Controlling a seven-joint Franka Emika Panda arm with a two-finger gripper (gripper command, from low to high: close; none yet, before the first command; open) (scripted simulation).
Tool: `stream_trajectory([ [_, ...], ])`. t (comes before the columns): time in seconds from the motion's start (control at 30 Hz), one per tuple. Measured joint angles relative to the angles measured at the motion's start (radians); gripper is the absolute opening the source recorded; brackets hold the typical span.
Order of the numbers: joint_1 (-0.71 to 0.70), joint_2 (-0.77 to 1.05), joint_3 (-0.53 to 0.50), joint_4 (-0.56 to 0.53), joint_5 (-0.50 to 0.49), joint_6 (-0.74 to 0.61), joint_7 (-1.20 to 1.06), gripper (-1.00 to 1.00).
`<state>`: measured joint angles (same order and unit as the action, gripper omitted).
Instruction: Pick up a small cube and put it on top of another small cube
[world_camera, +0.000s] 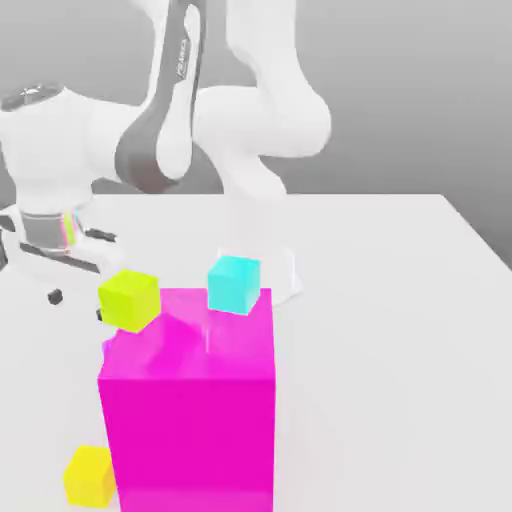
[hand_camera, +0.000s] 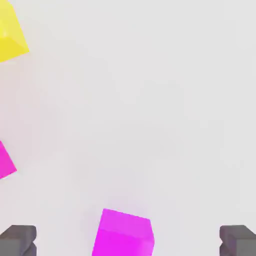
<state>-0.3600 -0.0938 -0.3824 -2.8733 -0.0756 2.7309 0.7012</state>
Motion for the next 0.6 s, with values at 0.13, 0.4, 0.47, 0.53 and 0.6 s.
stream_trajectory([
  [0.13,-0.028,0.018,0.011,-0.099,-0.024,0.158,0.131,0.0],
  [0.4,-0.055,0.171,0.111,-0.079,0.189,0.301,0.014,0.0],
  [0.47,-0.122,0.212,0.194,-0.07,0.253,0.335,-0.032,0.0],
  [0.53,-0.197,0.253,0.276,-0.063,0.287,0.37,-0.06,0.0],
  [0.6,-0.265,0.293,0.345,-0.058,0.301,0.405,-0.074,0.0],
])
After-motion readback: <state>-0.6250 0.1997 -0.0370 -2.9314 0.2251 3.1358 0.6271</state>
